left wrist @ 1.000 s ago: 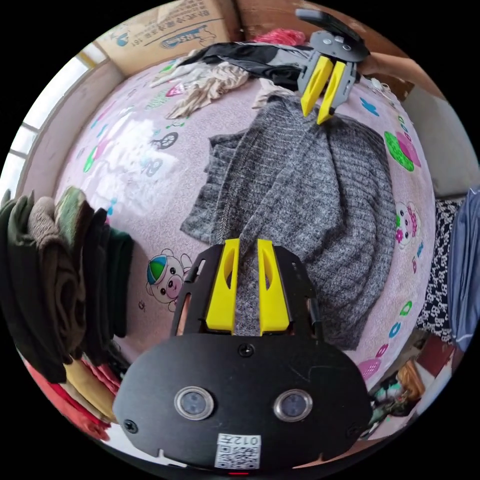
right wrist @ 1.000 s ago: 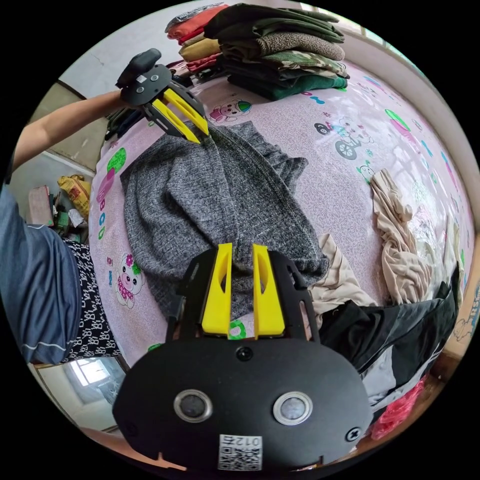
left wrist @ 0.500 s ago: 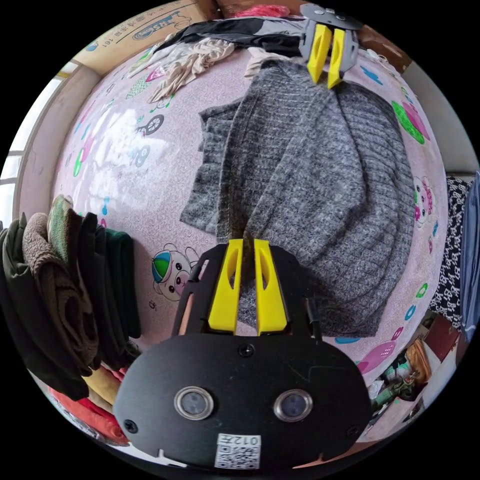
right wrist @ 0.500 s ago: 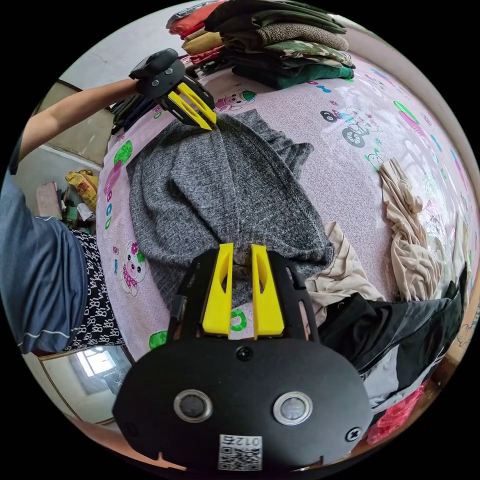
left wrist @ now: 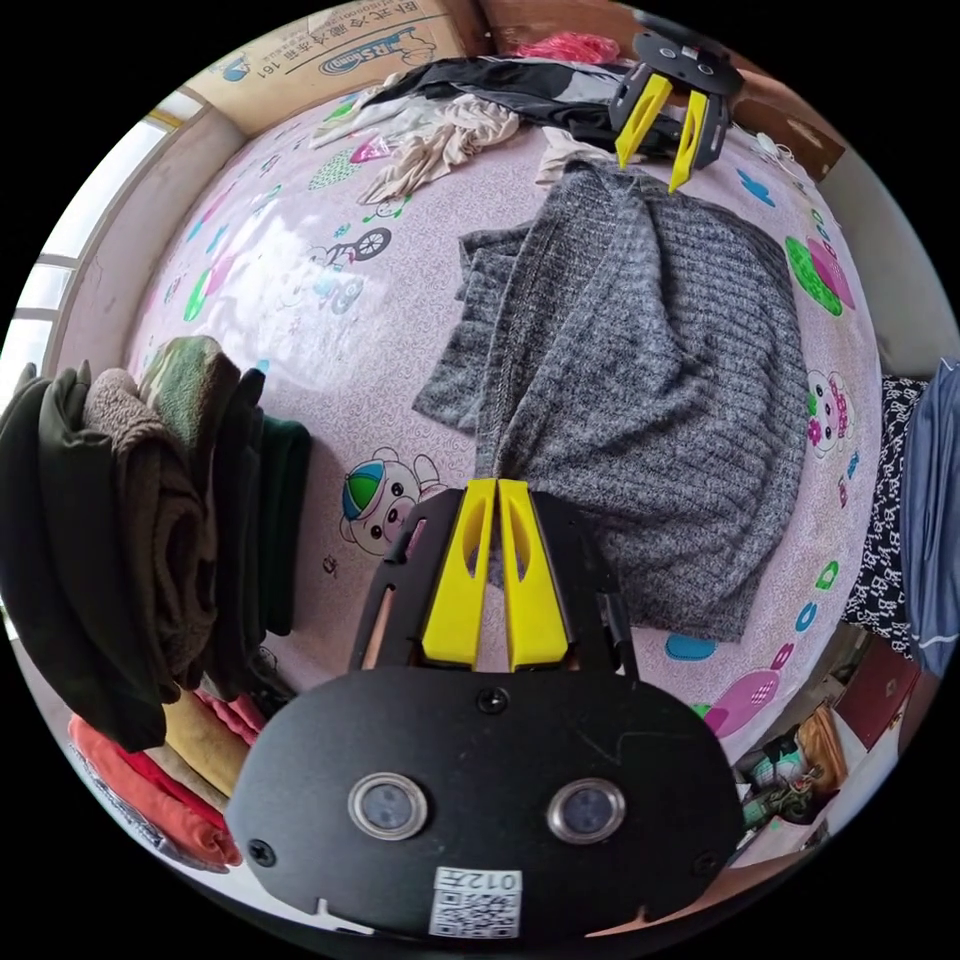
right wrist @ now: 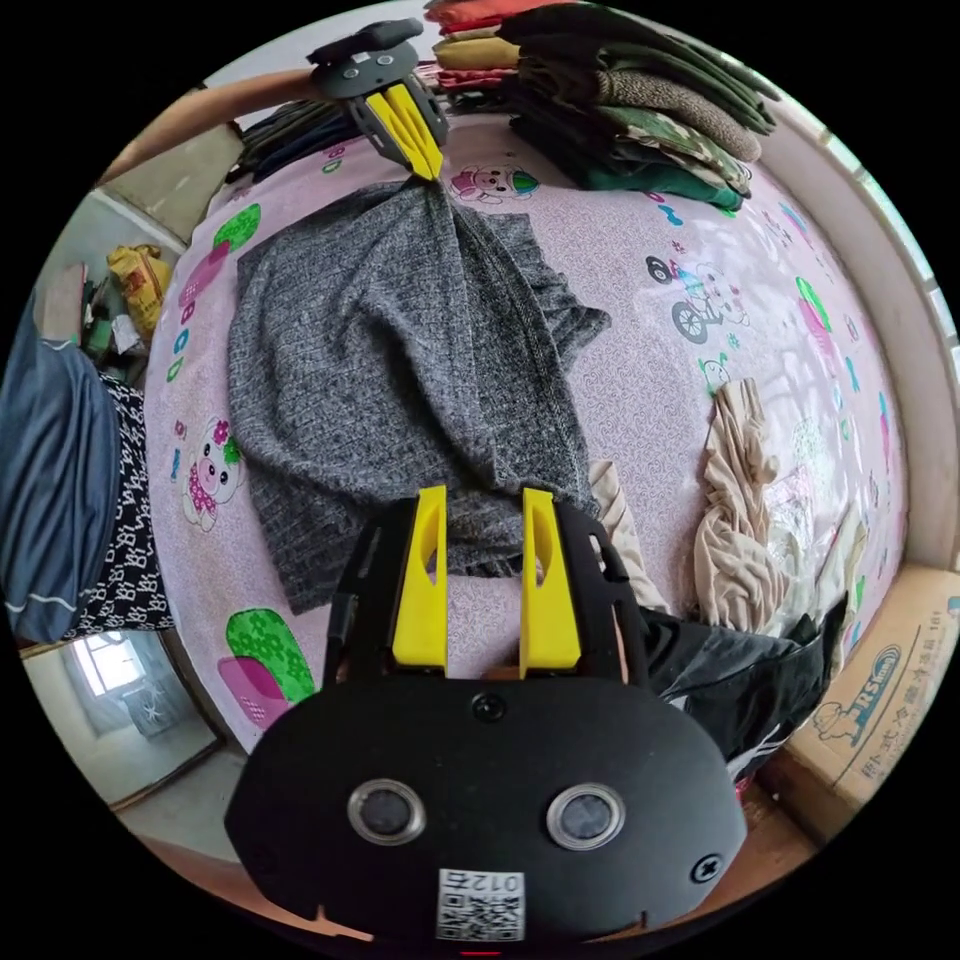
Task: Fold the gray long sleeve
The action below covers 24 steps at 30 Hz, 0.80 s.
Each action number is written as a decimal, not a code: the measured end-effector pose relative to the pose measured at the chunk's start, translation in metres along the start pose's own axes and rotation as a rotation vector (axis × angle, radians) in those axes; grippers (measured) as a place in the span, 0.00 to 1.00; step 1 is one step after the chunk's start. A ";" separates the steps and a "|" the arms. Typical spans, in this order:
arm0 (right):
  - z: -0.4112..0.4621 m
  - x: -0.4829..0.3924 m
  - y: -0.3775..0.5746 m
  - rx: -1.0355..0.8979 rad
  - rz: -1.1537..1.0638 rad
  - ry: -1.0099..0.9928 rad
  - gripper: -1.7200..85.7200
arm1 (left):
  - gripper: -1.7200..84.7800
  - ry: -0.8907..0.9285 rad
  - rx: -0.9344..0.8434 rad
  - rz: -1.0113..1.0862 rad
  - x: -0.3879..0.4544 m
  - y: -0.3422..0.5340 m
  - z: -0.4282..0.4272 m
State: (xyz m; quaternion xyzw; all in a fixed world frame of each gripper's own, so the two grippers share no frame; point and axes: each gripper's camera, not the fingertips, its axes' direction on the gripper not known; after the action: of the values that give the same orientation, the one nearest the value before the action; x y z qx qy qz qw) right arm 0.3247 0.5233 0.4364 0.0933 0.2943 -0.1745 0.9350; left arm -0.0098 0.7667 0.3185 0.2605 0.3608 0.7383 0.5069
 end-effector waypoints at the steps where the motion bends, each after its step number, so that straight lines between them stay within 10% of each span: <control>1: 0.002 0.000 -0.007 -0.006 -0.019 0.019 0.15 | 0.02 0.004 0.001 -0.010 -0.005 0.004 -0.001; 24: -0.003 0.057 0.010 0.025 0.186 -0.045 0.03 | 0.02 0.042 0.162 -0.208 -0.104 0.090 -0.056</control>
State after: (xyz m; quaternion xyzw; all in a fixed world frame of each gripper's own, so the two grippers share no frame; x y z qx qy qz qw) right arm 0.3707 0.5179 0.4015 0.1279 0.2611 -0.0925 0.9523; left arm -0.0659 0.6337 0.3548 0.2459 0.4549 0.6555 0.5503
